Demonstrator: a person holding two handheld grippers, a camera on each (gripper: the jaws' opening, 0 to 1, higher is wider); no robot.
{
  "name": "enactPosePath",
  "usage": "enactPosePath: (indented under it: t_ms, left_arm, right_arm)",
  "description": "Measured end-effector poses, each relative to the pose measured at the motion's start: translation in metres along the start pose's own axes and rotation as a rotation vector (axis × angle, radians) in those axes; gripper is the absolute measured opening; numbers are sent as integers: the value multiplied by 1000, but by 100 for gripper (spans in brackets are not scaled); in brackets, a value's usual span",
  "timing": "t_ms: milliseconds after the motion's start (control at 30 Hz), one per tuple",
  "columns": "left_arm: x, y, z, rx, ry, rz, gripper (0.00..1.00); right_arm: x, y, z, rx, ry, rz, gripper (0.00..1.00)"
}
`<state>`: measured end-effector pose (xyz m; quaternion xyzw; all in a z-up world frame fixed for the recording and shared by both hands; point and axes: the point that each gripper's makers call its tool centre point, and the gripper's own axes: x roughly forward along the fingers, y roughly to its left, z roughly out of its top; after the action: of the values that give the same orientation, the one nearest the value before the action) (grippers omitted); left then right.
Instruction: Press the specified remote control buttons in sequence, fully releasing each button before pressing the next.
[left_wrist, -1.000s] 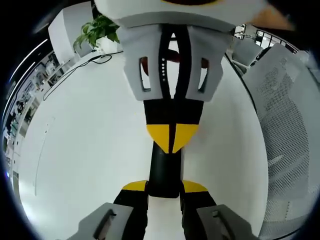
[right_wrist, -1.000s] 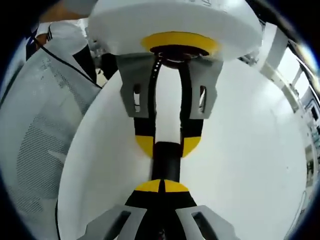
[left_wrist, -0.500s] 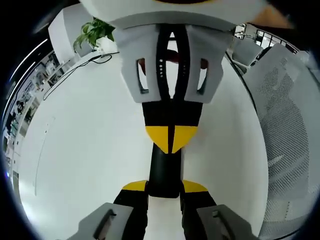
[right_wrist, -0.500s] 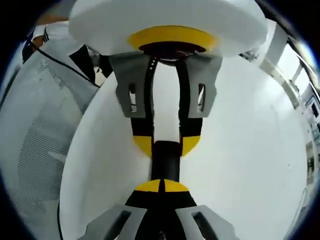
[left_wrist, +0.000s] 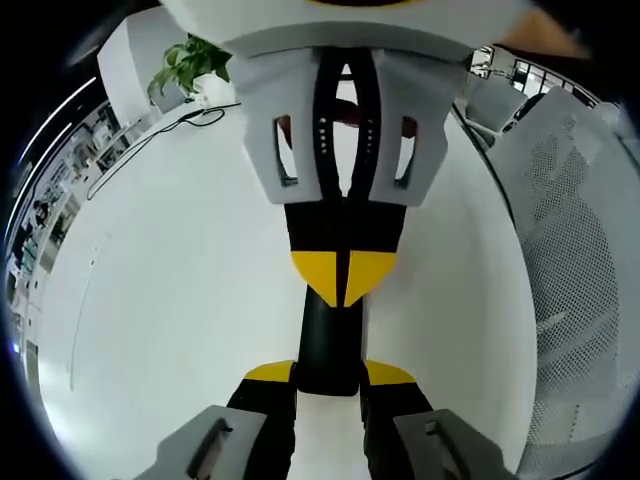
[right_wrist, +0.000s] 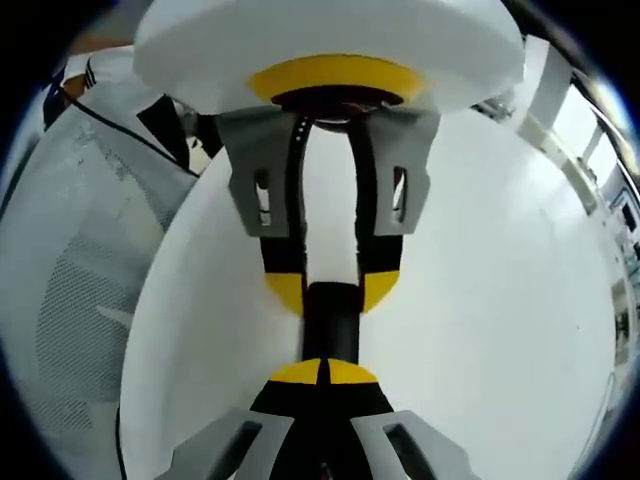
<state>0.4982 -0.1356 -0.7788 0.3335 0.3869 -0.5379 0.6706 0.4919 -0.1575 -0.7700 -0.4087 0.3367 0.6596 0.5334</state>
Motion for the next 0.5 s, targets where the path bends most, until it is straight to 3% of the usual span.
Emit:
enactPosePath:
  t_ms: [233, 500]
  left_arm:
    - [0, 0, 0, 0, 6, -3, 23]
    - [0, 0, 1, -5, 2, 5, 23]
  right_arm:
    - [0, 1, 0, 7, -7, -13, 0]
    - [-7, 3, -1, 30, -77, -16, 0]
